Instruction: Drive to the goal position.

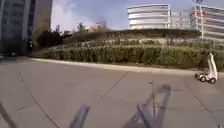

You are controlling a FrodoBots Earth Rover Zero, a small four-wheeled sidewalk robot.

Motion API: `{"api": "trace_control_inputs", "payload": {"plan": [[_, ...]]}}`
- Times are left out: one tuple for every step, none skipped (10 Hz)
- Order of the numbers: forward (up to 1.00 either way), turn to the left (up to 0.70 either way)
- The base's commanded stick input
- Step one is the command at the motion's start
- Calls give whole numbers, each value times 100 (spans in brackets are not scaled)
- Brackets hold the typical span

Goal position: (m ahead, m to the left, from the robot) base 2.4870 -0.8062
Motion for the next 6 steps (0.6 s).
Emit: {"api": "trace_control_inputs", "payload": {"plan": [[0,-70],[7,-65],[70,-14],[70,-14],[70,-14],[70,-14]]}}
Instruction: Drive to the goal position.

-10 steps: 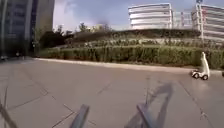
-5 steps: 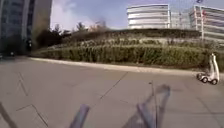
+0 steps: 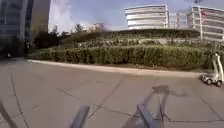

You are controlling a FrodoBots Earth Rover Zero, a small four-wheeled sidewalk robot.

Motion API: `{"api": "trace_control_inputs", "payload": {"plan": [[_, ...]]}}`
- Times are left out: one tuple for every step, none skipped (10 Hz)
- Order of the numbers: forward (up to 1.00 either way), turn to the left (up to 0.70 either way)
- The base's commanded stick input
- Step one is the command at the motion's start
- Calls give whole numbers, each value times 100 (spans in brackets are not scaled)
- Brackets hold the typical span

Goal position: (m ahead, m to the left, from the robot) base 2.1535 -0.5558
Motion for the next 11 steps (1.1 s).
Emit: {"api": "trace_control_inputs", "payload": {"plan": [[70,-14],[70,-14],[70,-14],[70,-14],[70,-14],[70,-14],[70,-14],[70,-14],[70,-14],[70,-14],[70,-14]]}}
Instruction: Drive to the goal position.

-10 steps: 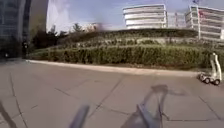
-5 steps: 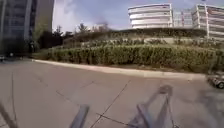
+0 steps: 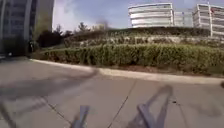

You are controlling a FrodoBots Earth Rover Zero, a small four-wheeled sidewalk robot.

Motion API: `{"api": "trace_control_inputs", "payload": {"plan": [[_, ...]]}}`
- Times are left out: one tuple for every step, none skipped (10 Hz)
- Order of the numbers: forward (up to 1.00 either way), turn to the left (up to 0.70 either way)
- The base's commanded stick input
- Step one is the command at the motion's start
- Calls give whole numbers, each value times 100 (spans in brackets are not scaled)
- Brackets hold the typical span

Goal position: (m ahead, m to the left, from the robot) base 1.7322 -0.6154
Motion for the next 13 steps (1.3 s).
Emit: {"api": "trace_control_inputs", "payload": {"plan": [[70,-14],[70,-14],[70,-14],[70,-14],[70,-14],[70,-14],[70,-14],[70,-14],[70,-14],[64,-19],[0,-70],[0,-70],[0,-70]]}}
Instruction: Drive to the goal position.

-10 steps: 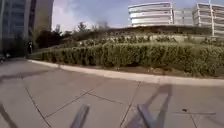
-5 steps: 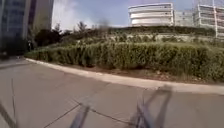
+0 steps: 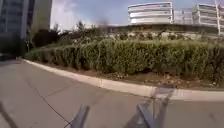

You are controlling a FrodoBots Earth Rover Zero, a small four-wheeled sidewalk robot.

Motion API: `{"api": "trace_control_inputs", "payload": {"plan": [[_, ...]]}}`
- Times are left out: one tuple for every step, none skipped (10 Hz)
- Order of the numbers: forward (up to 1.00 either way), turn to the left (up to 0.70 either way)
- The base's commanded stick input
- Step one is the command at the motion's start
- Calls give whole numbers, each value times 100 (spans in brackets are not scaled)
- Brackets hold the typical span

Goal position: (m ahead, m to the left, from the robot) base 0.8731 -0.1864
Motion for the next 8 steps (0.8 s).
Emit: {"api": "trace_control_inputs", "payload": {"plan": [[0,-70],[0,-70],[0,-70],[0,-70],[0,-70],[0,-70],[0,-70],[0,-70]]}}
